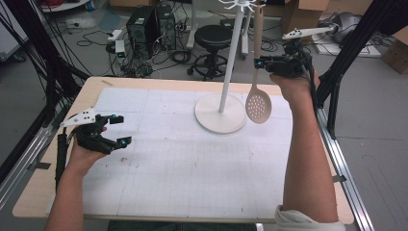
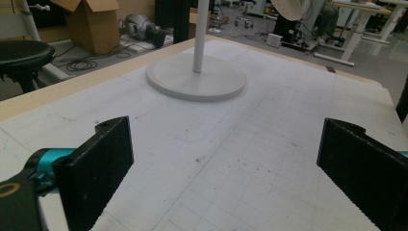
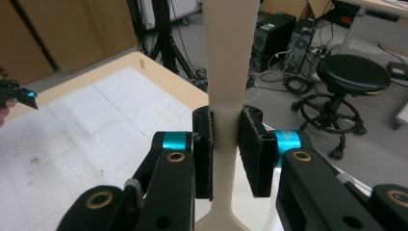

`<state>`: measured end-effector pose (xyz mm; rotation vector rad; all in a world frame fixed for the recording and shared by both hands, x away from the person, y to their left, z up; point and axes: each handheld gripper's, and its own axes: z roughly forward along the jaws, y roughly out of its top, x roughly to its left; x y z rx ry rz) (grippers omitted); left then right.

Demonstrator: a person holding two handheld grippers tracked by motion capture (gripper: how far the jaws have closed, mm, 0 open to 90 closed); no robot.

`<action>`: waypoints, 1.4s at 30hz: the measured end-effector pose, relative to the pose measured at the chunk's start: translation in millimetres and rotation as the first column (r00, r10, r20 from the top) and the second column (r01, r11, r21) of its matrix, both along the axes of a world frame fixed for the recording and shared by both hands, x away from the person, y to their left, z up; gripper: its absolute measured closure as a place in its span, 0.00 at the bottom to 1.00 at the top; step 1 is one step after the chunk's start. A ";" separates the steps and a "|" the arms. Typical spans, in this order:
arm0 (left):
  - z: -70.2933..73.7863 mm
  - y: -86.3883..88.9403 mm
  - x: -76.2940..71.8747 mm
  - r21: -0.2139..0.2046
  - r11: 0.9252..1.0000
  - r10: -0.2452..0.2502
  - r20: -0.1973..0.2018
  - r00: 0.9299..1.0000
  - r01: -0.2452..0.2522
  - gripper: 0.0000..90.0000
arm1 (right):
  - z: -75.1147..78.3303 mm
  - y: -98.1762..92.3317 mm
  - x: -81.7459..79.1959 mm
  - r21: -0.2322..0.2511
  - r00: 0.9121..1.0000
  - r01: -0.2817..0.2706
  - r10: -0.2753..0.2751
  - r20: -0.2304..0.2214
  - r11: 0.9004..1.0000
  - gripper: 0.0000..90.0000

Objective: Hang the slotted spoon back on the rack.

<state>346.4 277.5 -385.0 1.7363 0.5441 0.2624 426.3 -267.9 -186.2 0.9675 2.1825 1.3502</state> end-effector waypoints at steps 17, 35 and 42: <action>-0.1 0.2 0.0 0.001 1.000 0.002 0.001 1.000 -0.002 0.07 | -1.2 -4.3 2.5 0.020 1.000 -0.003 0.003 -0.001 1.000 0.84; 0.5 0.6 -0.4 -0.001 1.000 0.002 0.003 1.000 -0.002 0.07 | -9.1 10.9 16.6 0.022 0.999 -0.012 0.013 -0.036 1.000 0.84; 0.3 1.0 -0.1 0.002 1.000 0.001 0.002 1.000 -0.001 0.07 | -9.7 15.4 26.1 0.032 0.998 0.005 -0.003 -0.059 0.999 0.84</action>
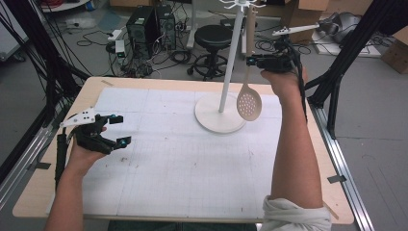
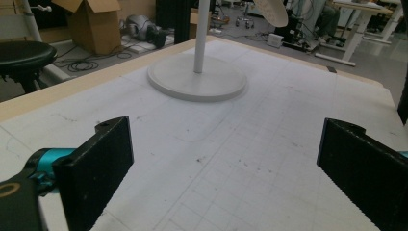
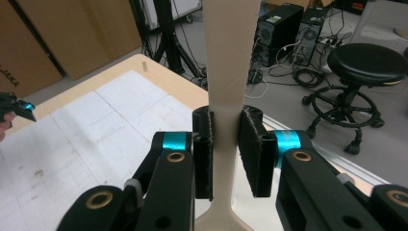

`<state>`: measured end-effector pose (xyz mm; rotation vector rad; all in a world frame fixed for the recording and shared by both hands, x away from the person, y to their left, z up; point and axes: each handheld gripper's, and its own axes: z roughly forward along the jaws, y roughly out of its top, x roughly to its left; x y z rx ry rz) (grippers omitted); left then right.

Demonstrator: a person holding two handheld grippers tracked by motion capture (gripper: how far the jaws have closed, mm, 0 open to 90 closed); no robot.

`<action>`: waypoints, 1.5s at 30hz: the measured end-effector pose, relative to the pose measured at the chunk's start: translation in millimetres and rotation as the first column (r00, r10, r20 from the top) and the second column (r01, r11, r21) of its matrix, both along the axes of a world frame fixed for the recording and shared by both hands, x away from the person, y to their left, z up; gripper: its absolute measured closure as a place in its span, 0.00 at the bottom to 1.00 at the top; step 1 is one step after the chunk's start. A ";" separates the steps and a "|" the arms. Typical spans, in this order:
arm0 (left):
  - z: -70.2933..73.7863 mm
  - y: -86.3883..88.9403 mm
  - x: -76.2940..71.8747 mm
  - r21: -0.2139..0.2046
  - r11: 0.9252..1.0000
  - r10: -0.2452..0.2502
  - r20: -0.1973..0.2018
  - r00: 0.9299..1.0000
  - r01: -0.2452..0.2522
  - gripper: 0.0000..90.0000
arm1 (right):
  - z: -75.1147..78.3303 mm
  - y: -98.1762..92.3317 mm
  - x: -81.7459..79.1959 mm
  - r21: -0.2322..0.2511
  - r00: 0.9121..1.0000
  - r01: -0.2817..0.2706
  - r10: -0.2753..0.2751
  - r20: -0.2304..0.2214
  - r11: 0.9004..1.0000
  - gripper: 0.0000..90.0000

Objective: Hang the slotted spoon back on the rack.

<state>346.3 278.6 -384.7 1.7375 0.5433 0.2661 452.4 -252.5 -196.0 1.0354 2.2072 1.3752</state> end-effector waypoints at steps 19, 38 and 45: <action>0.4 -0.6 -0.2 -0.001 1.000 -0.001 0.003 1.000 0.001 0.07 | -2.1 5.0 -17.6 -0.028 0.998 0.007 -0.005 0.069 1.000 0.51; 0.2 -2.8 -0.5 -0.007 1.000 -0.017 0.004 1.000 0.017 0.07 | -14.8 -5.3 -67.1 0.027 0.976 -0.124 0.117 0.185 0.992 0.44; 1.3 -1.4 -1.5 -0.018 1.000 -0.018 0.007 1.000 0.018 0.07 | -22.0 -1.2 -79.1 0.014 0.964 -0.154 0.147 0.220 0.988 0.39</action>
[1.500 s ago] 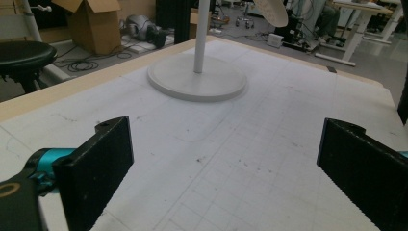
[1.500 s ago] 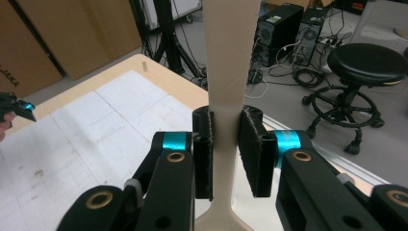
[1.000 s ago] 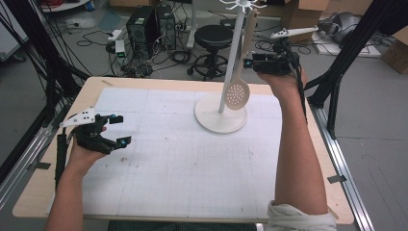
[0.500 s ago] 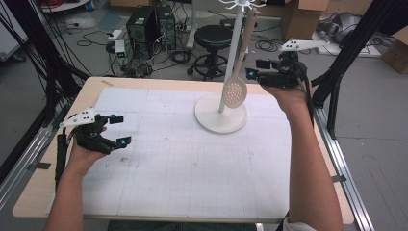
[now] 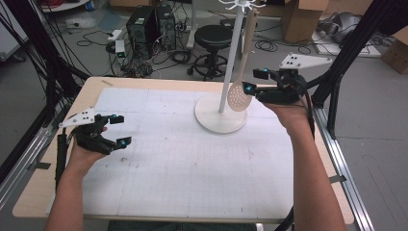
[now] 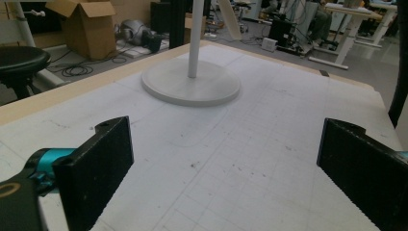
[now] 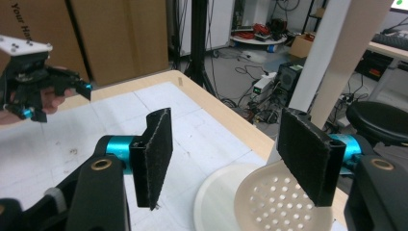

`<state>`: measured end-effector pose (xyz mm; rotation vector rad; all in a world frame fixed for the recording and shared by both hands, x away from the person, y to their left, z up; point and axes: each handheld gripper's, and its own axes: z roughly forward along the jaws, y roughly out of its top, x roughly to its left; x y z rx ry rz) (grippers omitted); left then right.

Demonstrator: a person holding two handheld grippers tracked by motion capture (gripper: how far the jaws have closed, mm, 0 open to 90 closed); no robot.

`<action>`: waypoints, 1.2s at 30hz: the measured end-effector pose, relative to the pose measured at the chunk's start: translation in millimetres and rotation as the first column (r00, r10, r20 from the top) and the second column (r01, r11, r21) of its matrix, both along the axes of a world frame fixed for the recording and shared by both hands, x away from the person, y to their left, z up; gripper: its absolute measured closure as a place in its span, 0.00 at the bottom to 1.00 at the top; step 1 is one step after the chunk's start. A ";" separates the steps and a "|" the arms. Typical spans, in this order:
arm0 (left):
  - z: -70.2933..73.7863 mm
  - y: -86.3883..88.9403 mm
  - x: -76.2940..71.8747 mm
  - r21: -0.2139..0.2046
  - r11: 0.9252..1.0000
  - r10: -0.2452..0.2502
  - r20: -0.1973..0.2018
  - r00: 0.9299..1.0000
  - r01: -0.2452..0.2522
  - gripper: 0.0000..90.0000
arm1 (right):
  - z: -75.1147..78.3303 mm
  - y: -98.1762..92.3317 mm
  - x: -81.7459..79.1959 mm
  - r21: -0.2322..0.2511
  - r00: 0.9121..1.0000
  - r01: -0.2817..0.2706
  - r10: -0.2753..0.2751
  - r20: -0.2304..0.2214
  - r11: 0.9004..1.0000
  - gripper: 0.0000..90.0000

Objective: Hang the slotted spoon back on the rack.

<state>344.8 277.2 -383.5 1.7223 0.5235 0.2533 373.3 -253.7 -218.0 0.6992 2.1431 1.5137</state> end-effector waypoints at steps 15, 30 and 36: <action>-0.2 -2.4 -0.6 -0.004 1.000 -0.021 0.002 1.000 0.021 0.07 | -48.7 -3.7 -19.0 0.036 0.999 -0.032 0.033 -0.016 0.999 0.32; -2.1 -7.3 -0.6 0.008 0.999 -0.042 -0.003 0.999 0.042 0.07 | -100.9 3.0 -32.7 0.074 0.997 -0.049 0.052 -0.048 0.996 0.24; -4.0 -10.4 0.9 0.001 0.998 -0.062 -0.006 0.998 0.062 0.07 | -117.4 4.1 -38.0 0.059 0.996 -0.066 0.070 -0.056 0.996 0.22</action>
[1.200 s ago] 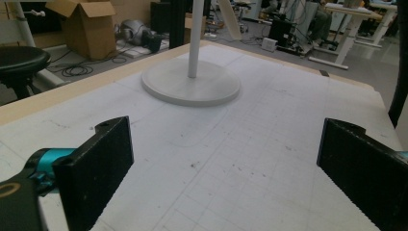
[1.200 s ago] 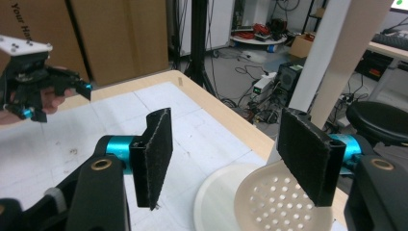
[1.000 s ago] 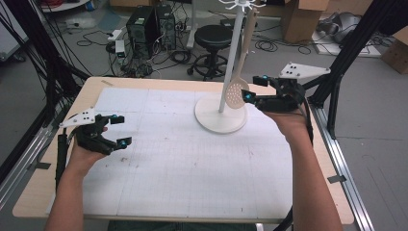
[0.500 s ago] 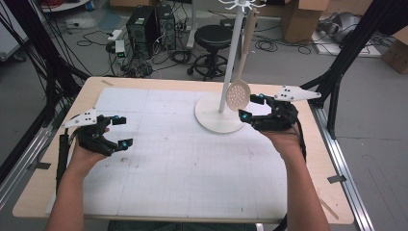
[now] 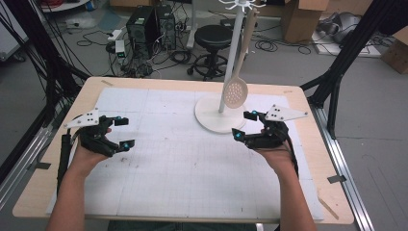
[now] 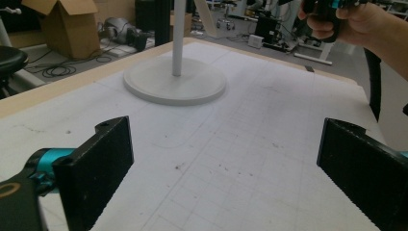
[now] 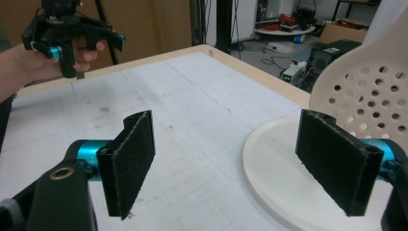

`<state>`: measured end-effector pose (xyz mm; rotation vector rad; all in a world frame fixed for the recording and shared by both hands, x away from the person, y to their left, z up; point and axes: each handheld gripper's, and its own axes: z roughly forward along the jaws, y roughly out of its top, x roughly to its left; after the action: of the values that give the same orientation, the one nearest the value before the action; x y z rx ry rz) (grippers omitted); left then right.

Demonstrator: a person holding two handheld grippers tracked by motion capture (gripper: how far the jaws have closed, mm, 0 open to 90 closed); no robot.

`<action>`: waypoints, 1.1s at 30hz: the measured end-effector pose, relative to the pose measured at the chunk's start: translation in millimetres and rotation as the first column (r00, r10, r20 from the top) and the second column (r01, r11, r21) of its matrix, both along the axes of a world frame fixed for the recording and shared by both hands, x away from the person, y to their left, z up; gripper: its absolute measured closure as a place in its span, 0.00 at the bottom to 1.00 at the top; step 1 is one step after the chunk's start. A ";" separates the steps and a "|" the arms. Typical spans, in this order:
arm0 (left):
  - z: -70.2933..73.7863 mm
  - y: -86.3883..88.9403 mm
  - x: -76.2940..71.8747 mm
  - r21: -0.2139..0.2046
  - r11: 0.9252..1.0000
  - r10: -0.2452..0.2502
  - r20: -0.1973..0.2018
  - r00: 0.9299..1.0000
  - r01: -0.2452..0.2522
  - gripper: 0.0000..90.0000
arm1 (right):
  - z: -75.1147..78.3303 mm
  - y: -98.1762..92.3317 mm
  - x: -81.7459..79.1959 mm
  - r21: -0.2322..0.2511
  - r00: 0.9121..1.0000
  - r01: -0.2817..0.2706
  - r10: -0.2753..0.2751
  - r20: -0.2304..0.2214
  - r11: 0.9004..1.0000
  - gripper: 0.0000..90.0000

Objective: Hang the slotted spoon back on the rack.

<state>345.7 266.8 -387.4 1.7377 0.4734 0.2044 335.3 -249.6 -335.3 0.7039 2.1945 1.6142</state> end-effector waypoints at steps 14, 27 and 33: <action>-2.5 -2.0 0.1 -0.009 1.000 -0.022 -0.011 1.000 0.022 0.07 | -24.1 1.0 8.0 -0.007 0.998 -0.023 0.023 -0.055 1.000 0.15; -5.3 -4.0 0.9 0.006 1.000 -0.027 -0.015 1.000 0.027 0.07 | -36.4 7.4 11.5 -0.017 0.995 -0.040 0.038 -0.092 0.999 0.11; -6.0 -5.9 -0.2 0.008 0.999 -0.035 -0.016 0.999 0.036 0.07 | -35.1 8.8 8.8 -0.024 0.996 -0.029 0.027 -0.079 0.999 0.11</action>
<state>345.5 260.8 -393.4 1.7558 0.4538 0.1672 344.2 -240.8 -370.4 0.7447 2.2859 1.5952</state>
